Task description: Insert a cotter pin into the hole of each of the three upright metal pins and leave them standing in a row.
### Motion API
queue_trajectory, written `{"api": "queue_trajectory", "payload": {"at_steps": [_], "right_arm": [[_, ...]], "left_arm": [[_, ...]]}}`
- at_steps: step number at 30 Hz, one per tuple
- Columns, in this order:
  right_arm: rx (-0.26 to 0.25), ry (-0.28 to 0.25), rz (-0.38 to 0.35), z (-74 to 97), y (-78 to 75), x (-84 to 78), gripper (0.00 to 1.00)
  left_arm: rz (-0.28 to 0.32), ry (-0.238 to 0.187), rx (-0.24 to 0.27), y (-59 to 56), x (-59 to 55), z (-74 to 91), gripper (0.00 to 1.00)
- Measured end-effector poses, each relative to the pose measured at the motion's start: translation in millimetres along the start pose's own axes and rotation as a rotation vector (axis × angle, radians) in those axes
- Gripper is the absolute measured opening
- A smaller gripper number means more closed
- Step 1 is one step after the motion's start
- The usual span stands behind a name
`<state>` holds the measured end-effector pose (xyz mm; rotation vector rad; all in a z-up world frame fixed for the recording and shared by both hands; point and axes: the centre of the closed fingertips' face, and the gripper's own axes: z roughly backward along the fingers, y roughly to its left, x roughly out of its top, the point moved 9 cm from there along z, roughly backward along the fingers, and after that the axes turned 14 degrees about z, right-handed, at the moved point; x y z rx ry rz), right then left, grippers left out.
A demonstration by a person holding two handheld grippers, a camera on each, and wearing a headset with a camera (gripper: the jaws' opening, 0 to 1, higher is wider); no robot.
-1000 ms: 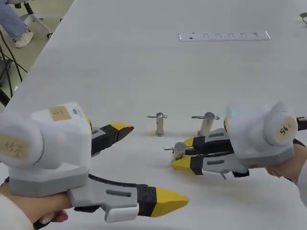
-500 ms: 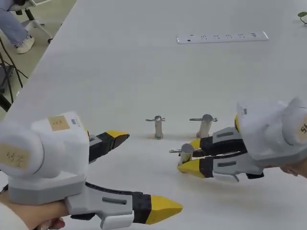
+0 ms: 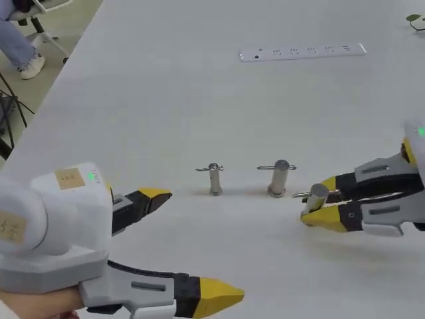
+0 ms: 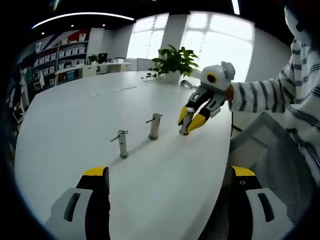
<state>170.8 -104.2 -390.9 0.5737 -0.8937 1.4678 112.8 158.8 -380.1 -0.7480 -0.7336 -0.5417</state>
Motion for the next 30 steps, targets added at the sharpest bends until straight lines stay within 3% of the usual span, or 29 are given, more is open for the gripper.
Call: {"api": "queue_trajectory", "payload": {"at_steps": [7, 17, 20, 25, 30], "right_arm": [[-0.048, 0.018, -0.028, 15.6, -17.2, -15.9, 0.08], [-0.108, 0.037, -0.077, 23.3, -36.9, -37.8, 0.08], [-0.115, 0.04, -0.081, 23.0, -40.1, -42.7, 0.08], [-0.125, 0.027, -0.099, 22.3, -42.0, -50.3, 0.08], [-0.116, 0.034, -0.1, 21.7, -42.7, -55.9, 0.08]], "left_arm": [[0.014, 0.0, 0.007, 0.5, -2.0, 1.8, 0.99], [0.028, 0.005, 0.023, 0.9, -4.0, 4.5, 0.99], [0.037, 0.008, 0.026, 0.7, -4.7, 5.1, 0.99], [0.066, -0.031, 0.037, 0.8, -1.2, 6.2, 0.99], [0.073, -0.028, 0.036, -1.5, -1.7, 2.2, 0.99]]}}
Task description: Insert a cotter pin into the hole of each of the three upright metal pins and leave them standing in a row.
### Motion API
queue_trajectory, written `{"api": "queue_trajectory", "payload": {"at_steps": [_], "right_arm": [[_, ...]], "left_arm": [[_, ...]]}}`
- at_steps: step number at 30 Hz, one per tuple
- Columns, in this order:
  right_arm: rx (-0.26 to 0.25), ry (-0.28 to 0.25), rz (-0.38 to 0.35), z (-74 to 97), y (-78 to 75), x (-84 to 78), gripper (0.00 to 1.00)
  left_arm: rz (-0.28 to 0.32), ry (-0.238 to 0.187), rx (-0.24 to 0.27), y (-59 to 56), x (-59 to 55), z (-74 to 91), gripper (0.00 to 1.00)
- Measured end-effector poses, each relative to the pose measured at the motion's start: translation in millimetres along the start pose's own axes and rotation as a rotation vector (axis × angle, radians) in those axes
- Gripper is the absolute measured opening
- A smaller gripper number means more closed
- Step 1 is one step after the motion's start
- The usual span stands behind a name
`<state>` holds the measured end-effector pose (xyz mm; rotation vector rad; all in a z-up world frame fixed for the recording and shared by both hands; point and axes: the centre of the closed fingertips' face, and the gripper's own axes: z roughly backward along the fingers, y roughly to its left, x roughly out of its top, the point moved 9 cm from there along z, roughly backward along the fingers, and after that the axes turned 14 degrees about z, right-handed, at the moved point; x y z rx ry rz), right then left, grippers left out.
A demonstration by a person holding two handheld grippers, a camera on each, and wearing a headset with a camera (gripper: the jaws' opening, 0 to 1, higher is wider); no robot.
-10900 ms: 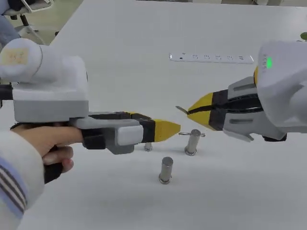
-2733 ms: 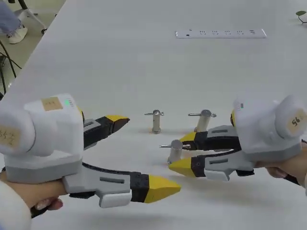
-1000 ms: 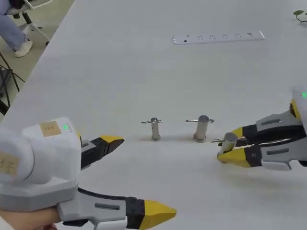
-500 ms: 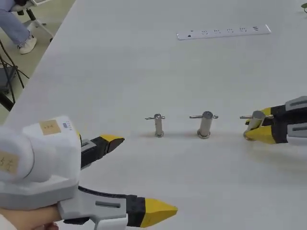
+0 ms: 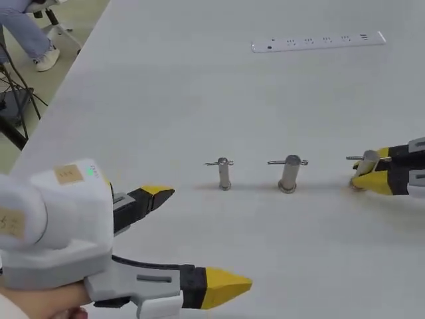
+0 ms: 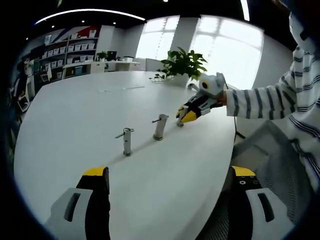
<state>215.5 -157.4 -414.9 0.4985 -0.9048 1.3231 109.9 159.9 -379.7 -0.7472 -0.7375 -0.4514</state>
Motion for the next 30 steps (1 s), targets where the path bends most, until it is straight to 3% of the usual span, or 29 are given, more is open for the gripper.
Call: {"api": "queue_trajectory", "payload": {"at_steps": [13, 14, 15, 19, 25, 29, 30], "right_arm": [[-0.012, -0.014, 0.031, 1.1, 3.1, -1.0, 0.09], [-0.022, -0.044, 0.008, 1.6, 2.3, 1.8, 0.11], [-0.042, -0.097, -0.031, 3.0, 0.8, 7.0, 0.15], [-0.089, -0.128, -0.003, 12.8, -2.4, 22.3, 0.36], [-0.129, -0.169, -0.014, 28.7, 2.6, 48.6, 0.44], [-0.165, -0.191, -0.102, 34.7, 11.5, 60.2, 0.73], [-0.182, -0.207, -0.117, 36.7, 15.3, 63.2, 0.76]], "left_arm": [[-0.005, 0.018, 0.007, -1.2, -2.6, -1.2, 0.99], [-0.004, 0.018, 0.007, -1.2, -2.5, -1.2, 0.99], [-0.006, 0.017, 0.008, -1.2, -2.1, -1.0, 0.99], [-0.014, 0.005, 0.017, -0.3, 1.8, 2.5, 0.99], [-0.031, -0.034, 0.041, 3.7, 13.7, 13.7, 0.99], [-0.033, -0.074, 0.057, 5.7, 21.2, 20.5, 0.99], [-0.03, -0.082, 0.062, 5.9, 22.7, 22.0, 0.99]]}}
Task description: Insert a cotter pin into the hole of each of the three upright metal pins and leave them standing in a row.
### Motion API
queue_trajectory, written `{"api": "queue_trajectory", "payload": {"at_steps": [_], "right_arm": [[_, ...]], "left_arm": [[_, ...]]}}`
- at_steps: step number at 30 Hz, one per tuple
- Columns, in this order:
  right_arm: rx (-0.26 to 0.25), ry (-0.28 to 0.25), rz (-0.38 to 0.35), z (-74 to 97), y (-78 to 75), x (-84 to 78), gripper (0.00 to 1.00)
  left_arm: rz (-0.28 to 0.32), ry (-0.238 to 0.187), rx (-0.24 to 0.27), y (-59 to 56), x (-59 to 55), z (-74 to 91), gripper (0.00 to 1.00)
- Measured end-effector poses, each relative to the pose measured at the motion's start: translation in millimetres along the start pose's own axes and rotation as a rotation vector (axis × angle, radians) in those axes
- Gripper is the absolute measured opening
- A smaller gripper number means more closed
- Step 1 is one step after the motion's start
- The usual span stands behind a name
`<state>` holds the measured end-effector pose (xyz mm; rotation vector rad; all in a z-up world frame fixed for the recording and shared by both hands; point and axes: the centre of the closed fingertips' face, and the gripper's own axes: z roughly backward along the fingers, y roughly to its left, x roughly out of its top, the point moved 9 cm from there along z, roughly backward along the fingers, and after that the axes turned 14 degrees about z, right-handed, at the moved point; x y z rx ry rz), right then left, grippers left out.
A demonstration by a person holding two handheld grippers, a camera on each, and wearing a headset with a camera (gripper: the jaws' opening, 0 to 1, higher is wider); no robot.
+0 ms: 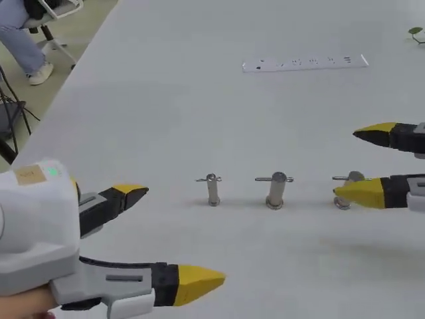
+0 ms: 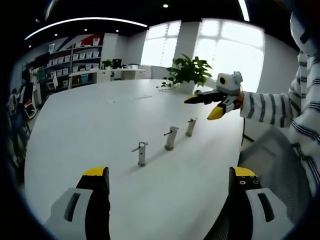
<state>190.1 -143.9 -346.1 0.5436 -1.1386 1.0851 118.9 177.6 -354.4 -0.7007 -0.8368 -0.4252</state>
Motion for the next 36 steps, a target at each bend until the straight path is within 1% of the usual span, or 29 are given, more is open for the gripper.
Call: {"api": "queue_trajectory", "payload": {"at_steps": [1, 2, 3, 4, 5, 6, 8, 10, 12, 14, 15, 16, 19, 21, 22, 25, 29, 30, 34, 36], "right_arm": [[-0.014, -0.005, -0.005, 2.0, 2.5, 1.0, 0.77], [-0.027, -0.004, -0.019, 4.2, 5.3, 1.8, 0.77], [-0.063, -0.006, -0.064, 6.6, 8.5, 1.6, 0.77], [-0.085, -0.003, -0.088, 8.0, 10.2, 0.6, 0.78], [-0.109, 0.021, -0.121, 10.1, 12.2, -2.4, 0.78], [-0.122, 0.022, -0.126, 11.0, 14.0, -2.4, 0.79], [-0.123, 0.027, -0.165, 13.2, 20.6, -2.7, 0.81], [-0.131, 0.021, -0.198, 14.7, 26.4, -3.7, 0.85], [-0.132, 0.036, -0.221, 15.7, 30.8, -6.1, 0.86], [-0.145, 0.044, -0.228, 15.8, 34.4, -7.4, 0.89], [-0.155, 0.058, -0.241, 16.4, 37.3, -8.8, 0.92], [-0.212, 0.074, -0.238, 18.1, 36.9, -10.2, 0.95], [-0.27, 0.096, -0.231, 21.5, 38.3, -10.2, 0.97], [-0.292, 0.095, -0.254, 24.5, 38.7, -9.1, 0.98], [-0.307, 0.084, -0.277, 25.9, 38.8, -8.3, 0.98], [-0.308, 0.084, -0.295, 29.1, 42.2, -6.4, 0.98], [-0.286, 0.138, -0.297, 33.1, 47.7, -10.9, 0.98], [-0.285, 0.142, -0.297, 33.4, 48.0, -11.5, 0.98], [-0.28, 0.156, -0.327, 37.0, 51.8, -23.4, 0.98], [-0.285, 0.171, -0.364, 38.3, 54.3, -30.8, 0.98]], "left_arm": [[-0.001, -0.008, 0.002, -0.1, 0.9, 1.0, 0.99], [-0.003, -0.026, 0.002, -0.3, 2.6, 2.3, 0.99], [-0.001, -0.036, 0.002, -0.2, 3.5, 3.5, 0.99], [-0.001, -0.04, 0.005, 0.1, 4.2, 4.9, 0.99], [-0.001, -0.046, 0.007, 0.8, 5.3, 6.9, 0.99], [0.002, -0.05, 0.008, 1.6, 5.9, 8.0, 0.99], [0.007, -0.05, 0.008, 3.1, 6.4, 10.8, 0.99], [0.008, -0.048, 0.012, 4.2, 6.4, 13.2, 0.99], [0.009, -0.054, 0.023, 6.2, 5.9, 15.8, 0.99], [0.023, -0.055, 0.029, 7.9, 4.5, 17.2, 0.99], [0.026, -0.046, 0.029, 8.4, 2.4, 18.6, 0.99], [0.028, -0.043, 0.031, 8.8, 1.3, 19.3, 0.99], [0.056, -0.033, 0.039, 10.0, -2.0, 21.4, 0.99], [0.072, -0.032, 0.039, 9.8, -3.6, 22.0, 0.99], [0.078, -0.029, 0.038, 9.9, -5.0, 22.3, 0.99], [0.101, -0.023, 0.044, 10.4, -8.7, 22.3, 0.99], [0.139, -0.022, 0.046, 11.8, -14.6, 20.7, 0.99], [0.146, -0.021, 0.048, 11.8, -15.5, 20.1, 0.99], [0.163, -0.015, 0.062, 13.6, -18.6, 18.0, 0.99], [0.178, -0.015, 0.069, 15.1, -20.3, 17.2, 0.99]]}}
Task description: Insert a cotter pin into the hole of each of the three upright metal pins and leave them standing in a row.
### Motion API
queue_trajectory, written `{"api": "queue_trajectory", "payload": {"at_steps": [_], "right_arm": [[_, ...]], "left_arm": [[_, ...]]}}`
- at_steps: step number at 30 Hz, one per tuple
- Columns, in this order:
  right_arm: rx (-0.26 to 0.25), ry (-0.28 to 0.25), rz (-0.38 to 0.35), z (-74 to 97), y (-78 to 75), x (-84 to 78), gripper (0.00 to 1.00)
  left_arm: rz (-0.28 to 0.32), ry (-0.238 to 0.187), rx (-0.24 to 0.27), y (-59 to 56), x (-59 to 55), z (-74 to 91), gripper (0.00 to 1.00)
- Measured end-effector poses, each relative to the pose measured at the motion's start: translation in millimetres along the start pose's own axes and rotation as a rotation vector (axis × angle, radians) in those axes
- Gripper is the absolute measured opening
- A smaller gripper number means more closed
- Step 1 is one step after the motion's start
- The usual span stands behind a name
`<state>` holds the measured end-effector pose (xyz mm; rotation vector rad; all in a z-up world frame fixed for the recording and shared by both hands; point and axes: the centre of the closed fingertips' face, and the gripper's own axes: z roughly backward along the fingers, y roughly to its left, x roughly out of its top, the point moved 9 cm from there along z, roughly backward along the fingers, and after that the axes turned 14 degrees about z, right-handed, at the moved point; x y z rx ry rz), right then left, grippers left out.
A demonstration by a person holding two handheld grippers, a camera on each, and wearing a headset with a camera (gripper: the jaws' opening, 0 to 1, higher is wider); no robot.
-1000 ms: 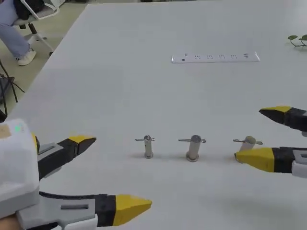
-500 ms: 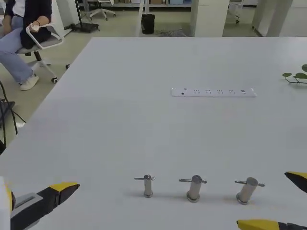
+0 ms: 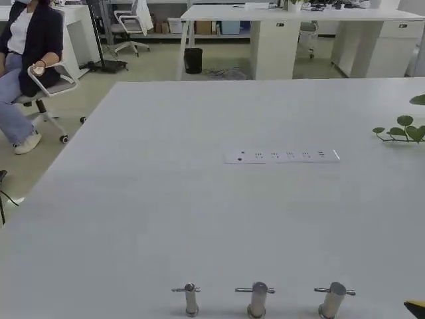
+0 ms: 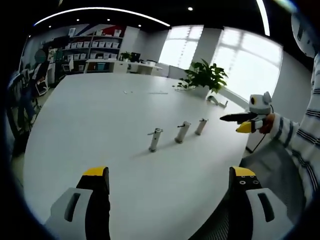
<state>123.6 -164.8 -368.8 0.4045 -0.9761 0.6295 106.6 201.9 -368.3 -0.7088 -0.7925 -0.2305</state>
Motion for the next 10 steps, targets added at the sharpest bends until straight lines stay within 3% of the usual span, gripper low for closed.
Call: {"api": "queue_trajectory", "payload": {"at_steps": [10], "right_arm": [[0.016, 0.022, -0.021, 2.1, 2.9, -4.6, 0.98]], "left_arm": [[0.038, -0.029, 0.055, 5.4, -4.0, -1.7, 0.99]]}}
